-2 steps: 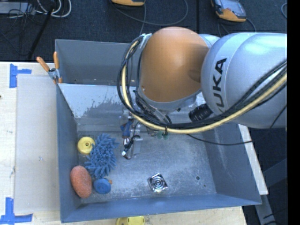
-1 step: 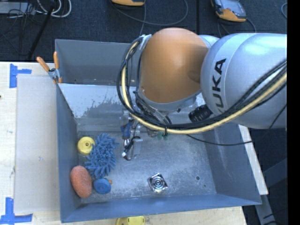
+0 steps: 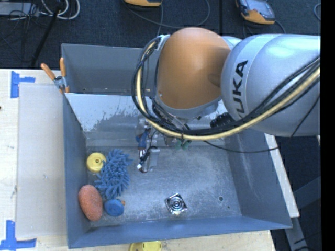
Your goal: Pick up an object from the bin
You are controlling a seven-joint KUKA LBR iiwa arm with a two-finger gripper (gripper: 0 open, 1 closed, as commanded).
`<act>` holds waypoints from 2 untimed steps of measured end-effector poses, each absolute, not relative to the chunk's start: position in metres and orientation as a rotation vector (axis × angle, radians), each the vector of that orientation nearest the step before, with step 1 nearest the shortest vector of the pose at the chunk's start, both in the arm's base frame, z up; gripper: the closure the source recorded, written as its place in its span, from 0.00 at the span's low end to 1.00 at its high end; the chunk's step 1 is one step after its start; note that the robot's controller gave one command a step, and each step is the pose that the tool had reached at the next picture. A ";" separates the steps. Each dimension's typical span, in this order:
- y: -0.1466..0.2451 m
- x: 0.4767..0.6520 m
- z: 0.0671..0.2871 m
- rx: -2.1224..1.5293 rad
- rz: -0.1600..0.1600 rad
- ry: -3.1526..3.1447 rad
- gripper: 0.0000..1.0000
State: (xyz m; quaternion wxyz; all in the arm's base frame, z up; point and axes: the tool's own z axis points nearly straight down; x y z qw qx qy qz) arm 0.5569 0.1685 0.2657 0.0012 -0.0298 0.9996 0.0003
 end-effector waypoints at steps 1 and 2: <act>0.185 0.572 0.246 -0.067 0.001 3.139 1.00; 0.191 0.570 0.248 -0.085 -0.001 3.142 1.00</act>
Offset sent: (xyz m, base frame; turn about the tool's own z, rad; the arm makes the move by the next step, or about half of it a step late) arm 0.0092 0.0234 -0.0021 -0.0116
